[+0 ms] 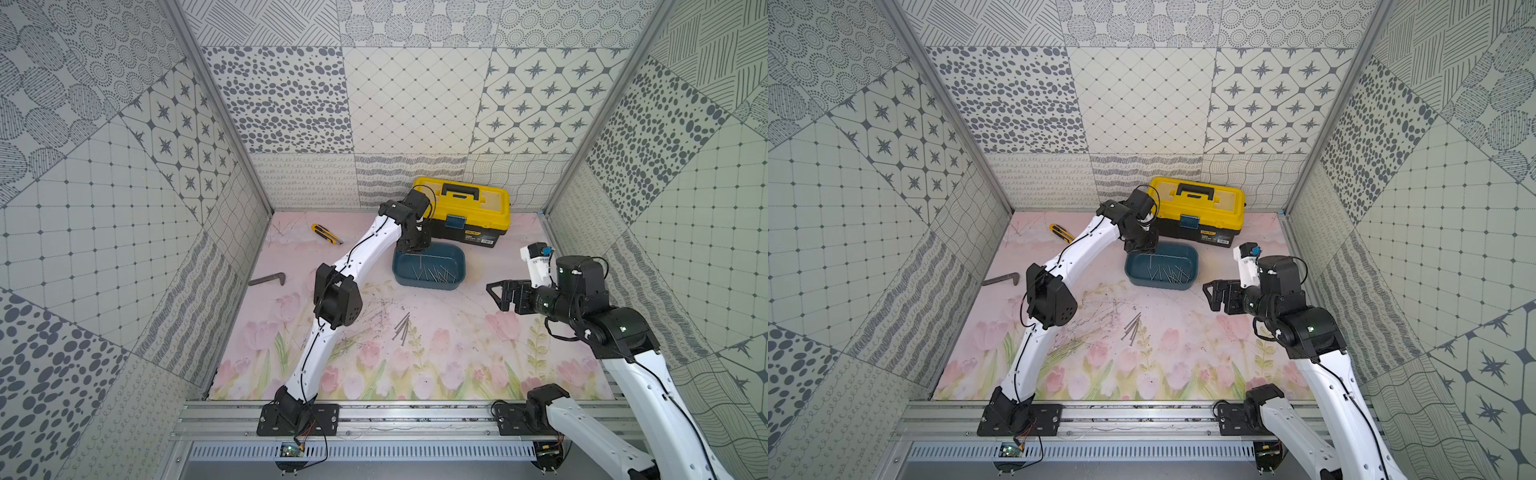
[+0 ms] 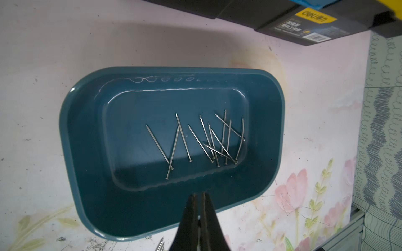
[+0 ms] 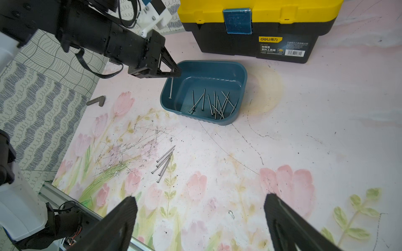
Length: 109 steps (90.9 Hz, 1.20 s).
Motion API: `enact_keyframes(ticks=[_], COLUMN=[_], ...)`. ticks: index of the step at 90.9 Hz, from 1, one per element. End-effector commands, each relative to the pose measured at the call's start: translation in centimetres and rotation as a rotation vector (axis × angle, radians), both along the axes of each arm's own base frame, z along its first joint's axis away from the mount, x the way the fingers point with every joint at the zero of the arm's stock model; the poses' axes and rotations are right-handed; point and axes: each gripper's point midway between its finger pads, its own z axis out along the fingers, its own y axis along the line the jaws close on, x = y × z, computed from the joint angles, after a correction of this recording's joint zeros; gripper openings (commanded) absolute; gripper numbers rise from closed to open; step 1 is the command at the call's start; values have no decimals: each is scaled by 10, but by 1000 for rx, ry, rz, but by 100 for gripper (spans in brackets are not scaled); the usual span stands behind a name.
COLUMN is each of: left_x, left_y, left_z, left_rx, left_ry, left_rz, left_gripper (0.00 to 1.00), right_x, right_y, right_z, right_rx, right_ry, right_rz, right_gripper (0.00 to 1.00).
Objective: Put the nails on the desktop into the storage box
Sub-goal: Place the nail in the storage box.
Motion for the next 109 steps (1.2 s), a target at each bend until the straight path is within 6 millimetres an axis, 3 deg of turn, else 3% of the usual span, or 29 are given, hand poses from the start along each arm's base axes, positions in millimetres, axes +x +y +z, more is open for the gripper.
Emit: enact_keyframes(ticks=[1,21,35,53,73,85,97,109], left_x=[17,21,24,22,18,15,13,11], left_y=[-3,-16,-16,-19,-19,-17,-15,-13], left_z=[-19,-50,-60,-73,-84,-86,-83,-73], left_rx=[7,-1,11,10,10,11,19,16], left_ry=[-46,-24,-26,-8,5,12,9,8], left_rz=[2,-10,-8,-13,-14,-15,-14,2], left_gripper=[0,0,0,0,0,0,17,27], right_x=[4,0,-4,-7,-12,-11,-12,-13], right_y=[1,3,4,-12,3,2,0,3], right_z=[11,17,16,16,11,9,8,6], right_rx=[15,43,61,54,109,125,128,140], right_ry=[-63,-71,-48,-44,2,19,22,50], right_rz=[5,9,2,-101,-33,-56,-71,-60], right_gripper=[97,97,97,97,97,97,97,97])
